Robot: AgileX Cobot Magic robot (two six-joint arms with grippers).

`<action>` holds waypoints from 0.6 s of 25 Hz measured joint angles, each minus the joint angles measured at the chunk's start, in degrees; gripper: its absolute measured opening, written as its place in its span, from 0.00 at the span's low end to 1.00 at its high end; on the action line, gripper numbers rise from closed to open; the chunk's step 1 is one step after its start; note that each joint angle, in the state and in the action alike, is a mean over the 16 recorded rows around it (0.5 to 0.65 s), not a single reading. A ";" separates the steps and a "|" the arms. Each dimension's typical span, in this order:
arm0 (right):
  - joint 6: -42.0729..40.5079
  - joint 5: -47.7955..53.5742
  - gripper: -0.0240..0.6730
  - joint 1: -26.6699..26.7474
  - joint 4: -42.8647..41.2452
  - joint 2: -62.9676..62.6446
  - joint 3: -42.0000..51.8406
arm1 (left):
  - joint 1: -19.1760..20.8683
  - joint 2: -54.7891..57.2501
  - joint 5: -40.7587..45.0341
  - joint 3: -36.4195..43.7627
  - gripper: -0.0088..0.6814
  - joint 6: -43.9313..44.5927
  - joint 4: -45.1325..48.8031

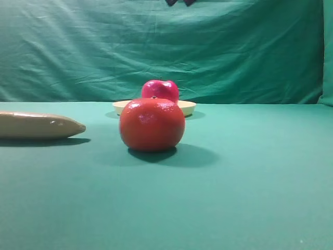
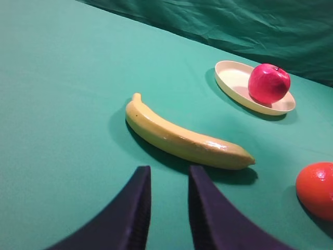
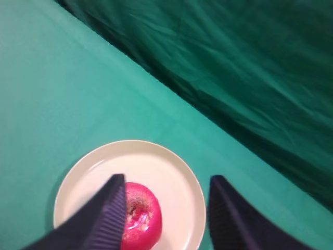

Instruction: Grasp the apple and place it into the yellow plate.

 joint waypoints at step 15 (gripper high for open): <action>21.66 1.41 0.03 -0.05 -15.12 -35.88 28.89 | 0.00 0.00 0.00 0.00 0.24 0.00 0.00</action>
